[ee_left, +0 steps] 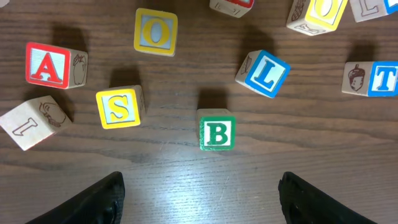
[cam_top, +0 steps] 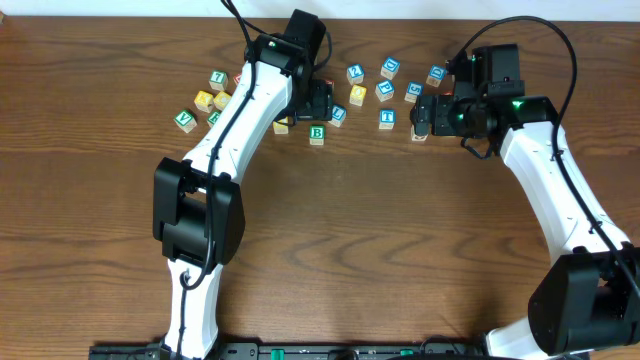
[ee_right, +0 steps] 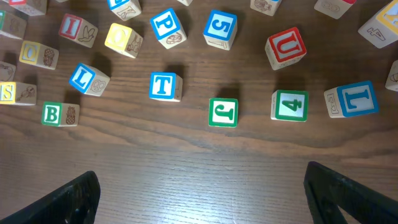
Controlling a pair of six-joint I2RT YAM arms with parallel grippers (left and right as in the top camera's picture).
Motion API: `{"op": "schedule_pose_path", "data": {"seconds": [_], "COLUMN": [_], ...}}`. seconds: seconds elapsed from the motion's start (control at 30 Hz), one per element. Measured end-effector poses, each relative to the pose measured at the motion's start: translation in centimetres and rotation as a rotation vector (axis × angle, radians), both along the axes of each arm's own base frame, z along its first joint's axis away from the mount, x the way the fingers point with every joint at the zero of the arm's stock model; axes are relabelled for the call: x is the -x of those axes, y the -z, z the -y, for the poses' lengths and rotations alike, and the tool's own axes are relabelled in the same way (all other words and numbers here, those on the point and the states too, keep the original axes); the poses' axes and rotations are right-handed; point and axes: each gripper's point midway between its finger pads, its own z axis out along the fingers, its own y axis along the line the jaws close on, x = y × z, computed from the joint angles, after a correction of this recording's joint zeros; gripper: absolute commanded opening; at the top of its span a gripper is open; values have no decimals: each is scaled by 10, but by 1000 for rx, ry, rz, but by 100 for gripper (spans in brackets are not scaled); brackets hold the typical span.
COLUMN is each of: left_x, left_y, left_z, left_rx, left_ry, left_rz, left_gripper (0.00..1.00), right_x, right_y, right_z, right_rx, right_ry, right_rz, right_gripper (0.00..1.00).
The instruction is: Spell out ROBOT
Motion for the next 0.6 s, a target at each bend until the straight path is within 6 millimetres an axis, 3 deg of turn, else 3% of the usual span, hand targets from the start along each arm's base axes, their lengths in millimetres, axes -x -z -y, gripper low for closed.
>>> {"op": "schedule_pose_path", "data": {"seconds": [0.33, 0.6], "left_x": [-2, -14], "left_y": [8, 12], "left_z": [8, 11], "left_rx": [-14, -8], "left_ry": [14, 11], "left_rz": [6, 48], "left_gripper": [78, 78], "right_x": [0, 0], "right_y": [0, 0], "right_z": [0, 0], "right_rx": [0, 0], "right_ry": [0, 0], "right_rz": [0, 0], "right_gripper": [99, 99]}}
